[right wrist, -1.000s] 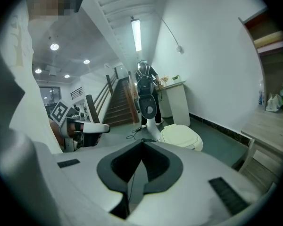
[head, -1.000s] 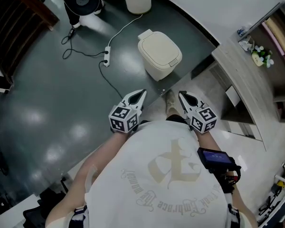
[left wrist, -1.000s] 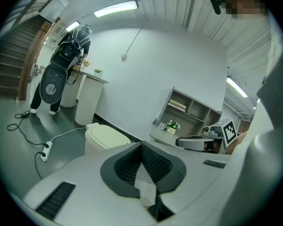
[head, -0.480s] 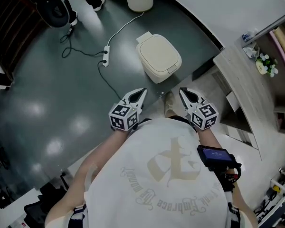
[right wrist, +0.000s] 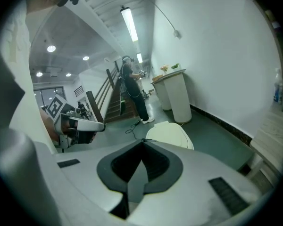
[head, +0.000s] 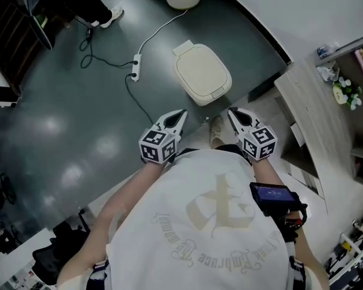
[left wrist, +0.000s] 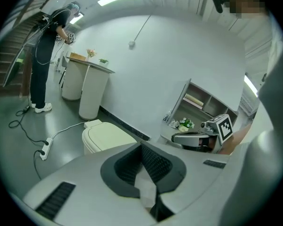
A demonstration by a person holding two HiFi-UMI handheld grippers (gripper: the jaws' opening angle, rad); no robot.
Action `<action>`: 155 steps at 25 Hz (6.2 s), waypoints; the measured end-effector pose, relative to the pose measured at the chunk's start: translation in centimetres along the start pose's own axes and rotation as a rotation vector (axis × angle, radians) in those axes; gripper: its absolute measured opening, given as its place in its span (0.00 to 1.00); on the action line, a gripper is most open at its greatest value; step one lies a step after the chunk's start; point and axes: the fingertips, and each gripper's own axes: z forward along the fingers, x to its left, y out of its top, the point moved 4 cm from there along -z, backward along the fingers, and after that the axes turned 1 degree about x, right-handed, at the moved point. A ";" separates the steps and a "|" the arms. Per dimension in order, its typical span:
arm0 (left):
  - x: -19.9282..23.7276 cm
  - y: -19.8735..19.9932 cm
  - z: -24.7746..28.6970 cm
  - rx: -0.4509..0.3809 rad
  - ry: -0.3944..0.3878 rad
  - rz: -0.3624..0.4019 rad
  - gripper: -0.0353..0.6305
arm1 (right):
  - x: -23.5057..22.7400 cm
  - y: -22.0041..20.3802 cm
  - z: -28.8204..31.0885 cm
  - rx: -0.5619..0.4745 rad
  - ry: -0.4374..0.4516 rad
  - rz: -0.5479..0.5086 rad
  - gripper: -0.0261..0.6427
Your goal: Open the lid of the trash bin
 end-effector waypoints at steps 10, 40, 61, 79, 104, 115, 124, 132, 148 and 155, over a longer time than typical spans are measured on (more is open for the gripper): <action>0.2 0.6 4.6 0.044 0.056 -0.030 0.07 | -5.0 0.4 3.1 0.074 0.082 -0.011 0.05; 2.2 -0.4 11.0 0.080 0.241 -0.191 0.07 | -12.1 -5.0 13.9 0.453 0.300 -0.229 0.05; 2.7 -2.8 7.4 0.033 0.328 -0.257 0.07 | -11.5 -8.1 16.3 0.674 0.292 -0.518 0.05; 3.6 -3.6 5.4 0.030 0.306 -0.254 0.07 | -9.6 -8.3 16.8 0.705 0.240 -0.711 0.05; 4.8 -1.9 5.8 0.011 0.294 -0.238 0.07 | -10.4 -7.3 17.7 0.654 0.246 -0.404 0.05; 4.7 0.4 6.7 -0.006 0.252 -0.183 0.07 | -9.3 1.4 16.3 0.383 0.247 -0.279 0.05; 5.2 2.5 7.3 -0.031 0.195 -0.141 0.07 | -8.6 7.0 13.9 0.232 0.222 -0.290 0.05; 4.4 4.8 7.0 -0.072 0.145 -0.086 0.07 | -6.8 10.0 10.6 0.070 0.258 -0.217 0.05; 3.4 6.8 5.6 -0.110 0.134 -0.041 0.07 | -6.6 11.0 6.4 -0.049 0.230 -0.160 0.05; 2.7 7.3 5.1 -0.121 0.145 -0.031 0.07 | -6.9 10.8 5.5 -0.072 0.227 -0.139 0.05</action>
